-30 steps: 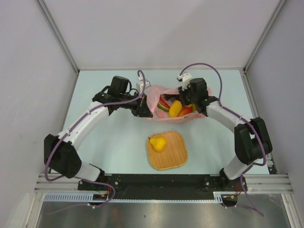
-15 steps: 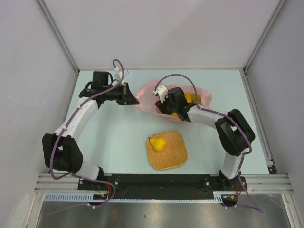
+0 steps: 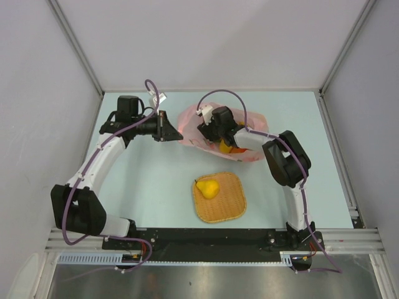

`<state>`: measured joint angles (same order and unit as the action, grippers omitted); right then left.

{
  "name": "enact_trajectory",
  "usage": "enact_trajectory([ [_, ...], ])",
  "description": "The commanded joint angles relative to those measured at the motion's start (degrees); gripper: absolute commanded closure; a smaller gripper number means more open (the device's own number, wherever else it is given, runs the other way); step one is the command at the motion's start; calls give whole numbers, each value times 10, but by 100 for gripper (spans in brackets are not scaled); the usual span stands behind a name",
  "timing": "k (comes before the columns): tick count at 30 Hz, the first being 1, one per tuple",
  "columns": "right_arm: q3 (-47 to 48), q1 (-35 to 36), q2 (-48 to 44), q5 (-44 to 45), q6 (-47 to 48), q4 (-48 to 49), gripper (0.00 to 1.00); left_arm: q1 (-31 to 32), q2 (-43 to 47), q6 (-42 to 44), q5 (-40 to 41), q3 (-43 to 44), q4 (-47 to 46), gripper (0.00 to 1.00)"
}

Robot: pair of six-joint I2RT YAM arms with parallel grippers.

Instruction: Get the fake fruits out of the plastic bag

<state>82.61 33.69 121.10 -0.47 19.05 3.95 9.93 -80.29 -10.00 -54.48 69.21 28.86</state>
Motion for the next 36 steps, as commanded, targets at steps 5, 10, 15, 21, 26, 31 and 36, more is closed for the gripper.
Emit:
enact_trajectory([
  [5, -17, 11, -113, 120, -30, -6, 14, -1, 33, 26, -27, 1, -3, 100],
  [10, -46, 2, -132, 143, -115, -66, 7, -9, 27, 12, -30, 9, -17, 98],
  [15, -69, -13, -130, 143, -155, -96, 7, -10, 24, 7, -34, 5, -21, 98],
  [21, -81, -37, -124, 128, -219, -133, 8, -8, 25, -5, -31, -6, -35, 97],
  [26, -82, -45, -113, 95, -246, -141, 8, -1, 17, -8, -27, -9, -38, 97],
  [31, -81, -53, -89, 68, -292, -142, 9, 7, 0, -11, -24, 3, -32, 97],
  [36, -82, -61, -89, 57, -288, -137, 28, 11, -14, -7, -14, 15, -24, 98],
])
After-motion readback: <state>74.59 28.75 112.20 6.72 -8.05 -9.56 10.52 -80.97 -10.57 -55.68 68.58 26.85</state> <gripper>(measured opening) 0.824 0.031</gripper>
